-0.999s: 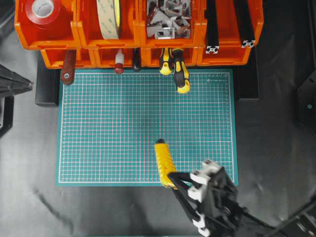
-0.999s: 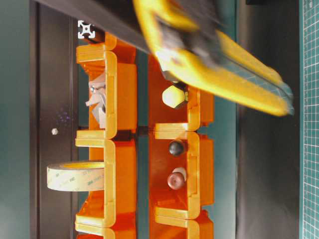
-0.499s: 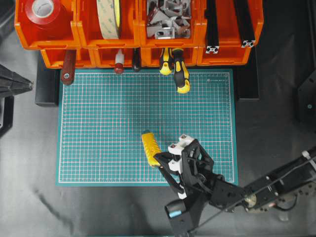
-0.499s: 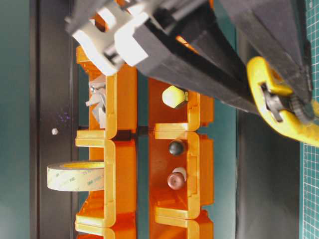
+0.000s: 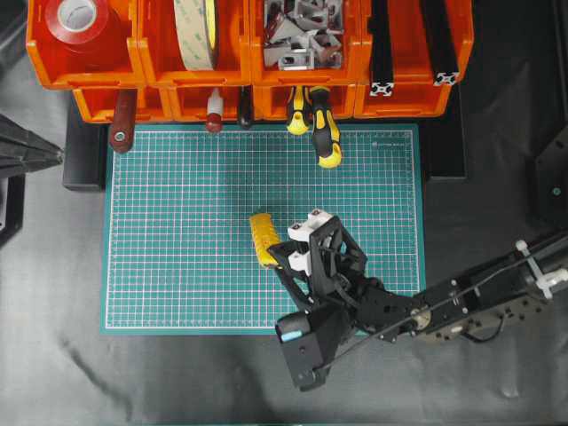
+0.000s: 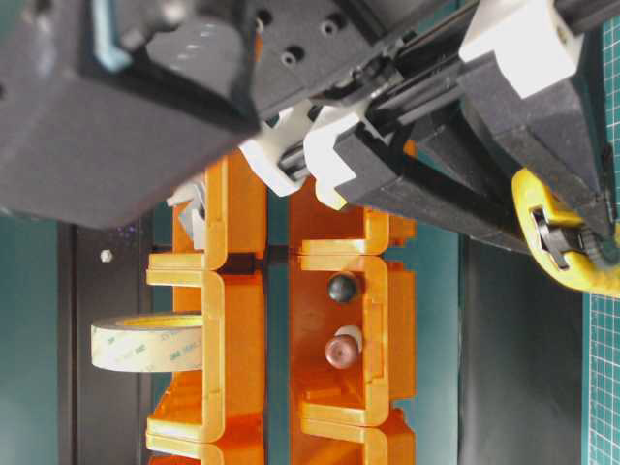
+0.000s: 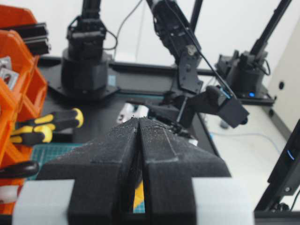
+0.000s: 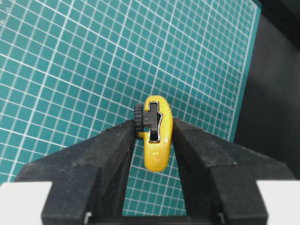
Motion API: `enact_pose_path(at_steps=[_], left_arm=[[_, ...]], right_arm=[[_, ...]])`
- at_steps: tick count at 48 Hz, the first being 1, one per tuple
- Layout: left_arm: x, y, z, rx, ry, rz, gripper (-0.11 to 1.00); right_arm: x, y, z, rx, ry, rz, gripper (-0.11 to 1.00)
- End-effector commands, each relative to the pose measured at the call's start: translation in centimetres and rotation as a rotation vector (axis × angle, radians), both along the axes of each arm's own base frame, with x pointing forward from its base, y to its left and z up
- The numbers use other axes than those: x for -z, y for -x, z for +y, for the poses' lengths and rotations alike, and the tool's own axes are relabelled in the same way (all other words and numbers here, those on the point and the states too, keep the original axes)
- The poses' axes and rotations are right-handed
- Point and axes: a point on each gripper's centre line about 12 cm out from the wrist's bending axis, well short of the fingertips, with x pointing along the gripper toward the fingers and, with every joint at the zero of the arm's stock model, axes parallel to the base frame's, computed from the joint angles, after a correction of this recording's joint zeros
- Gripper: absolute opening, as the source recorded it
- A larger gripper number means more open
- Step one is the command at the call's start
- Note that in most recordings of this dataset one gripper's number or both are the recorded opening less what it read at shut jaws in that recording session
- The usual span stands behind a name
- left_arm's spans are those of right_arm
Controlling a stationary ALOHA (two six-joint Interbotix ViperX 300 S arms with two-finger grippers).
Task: Pick cutter from container rack with right arm.
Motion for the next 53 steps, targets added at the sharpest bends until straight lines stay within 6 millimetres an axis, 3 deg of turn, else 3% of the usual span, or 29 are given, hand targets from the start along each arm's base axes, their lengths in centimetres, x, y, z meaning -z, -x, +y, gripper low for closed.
enact_pose_path(at_steps=[1,28,47,50,53], left_arm=[[-0.8,-0.2,-0.1,0.002,0.002,-0.017,0.0],[-0.9,-0.1,0.0,0.001,-0.011,-0.021,0.0],[-0.5,0.0,0.5,-0.026,-0.019,0.007,0.0],[-0.5,0.0,0.6,-0.029,-0.02,0.013,0.0],[-0.4,0.0,0.6,-0.029,-0.02,0.016,0.0]], right_arm=[[-0.8,-0.2,-0.2,-0.004,-0.011,-0.022,0.28],[3.8,0.9,-0.3,-0.002,-0.084,0.065,0.28],[4.3,1.3,-0.2,-0.021,-0.128,0.067,0.27],[4.4,1.3,-0.2,-0.017,-0.128,0.068,0.34],[4.3,1.3,-0.3,-0.002,-0.135,0.063,0.5]])
